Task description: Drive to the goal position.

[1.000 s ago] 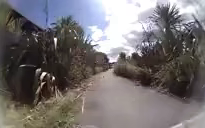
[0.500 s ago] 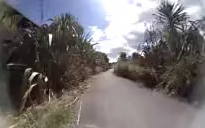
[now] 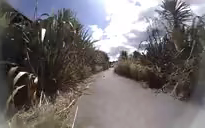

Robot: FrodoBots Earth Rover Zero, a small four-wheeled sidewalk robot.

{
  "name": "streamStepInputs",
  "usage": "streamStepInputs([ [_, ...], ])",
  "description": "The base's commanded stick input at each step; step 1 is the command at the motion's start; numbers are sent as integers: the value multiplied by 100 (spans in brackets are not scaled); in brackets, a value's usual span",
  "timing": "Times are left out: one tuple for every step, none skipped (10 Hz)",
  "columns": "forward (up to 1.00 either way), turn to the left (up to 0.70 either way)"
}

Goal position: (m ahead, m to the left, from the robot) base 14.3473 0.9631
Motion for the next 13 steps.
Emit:
streamStepInputs([
  [70,0],
  [70,0],
  [70,0],
  [70,0],
  [70,0],
  [70,0],
  [70,0],
  [70,0],
  [70,0],
  [70,0],
  [70,0],
  [70,0],
  [70,0],
])
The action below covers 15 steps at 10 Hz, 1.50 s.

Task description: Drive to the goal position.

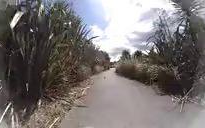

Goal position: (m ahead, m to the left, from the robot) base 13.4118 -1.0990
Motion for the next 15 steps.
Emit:
streamStepInputs([
  [70,0],
  [70,0],
  [70,0],
  [70,0],
  [70,0],
  [70,0],
  [70,0],
  [70,0],
  [70,0],
  [70,0],
  [70,0],
  [70,0],
  [70,0],
  [70,0],
  [70,0],
])
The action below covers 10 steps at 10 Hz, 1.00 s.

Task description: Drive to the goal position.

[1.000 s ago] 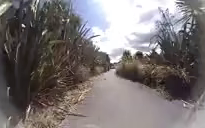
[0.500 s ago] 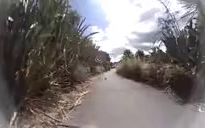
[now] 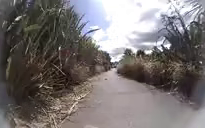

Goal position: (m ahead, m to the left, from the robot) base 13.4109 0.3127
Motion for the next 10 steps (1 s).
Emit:
streamStepInputs([
  [70,0],
  [70,0],
  [70,0],
  [70,0],
  [70,0],
  [70,0],
  [70,0],
  [70,0],
  [70,0],
  [70,0],
])
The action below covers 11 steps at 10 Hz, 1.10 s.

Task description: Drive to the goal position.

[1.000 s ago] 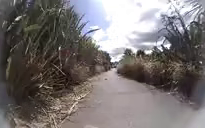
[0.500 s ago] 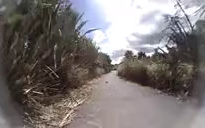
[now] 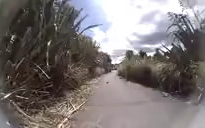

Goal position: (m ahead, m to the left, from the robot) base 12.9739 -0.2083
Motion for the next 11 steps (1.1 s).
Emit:
streamStepInputs([
  [70,0],
  [70,0],
  [70,0],
  [70,0],
  [70,0],
  [70,0],
  [70,0],
  [70,0],
  [70,0],
  [70,0],
  [70,0],
])
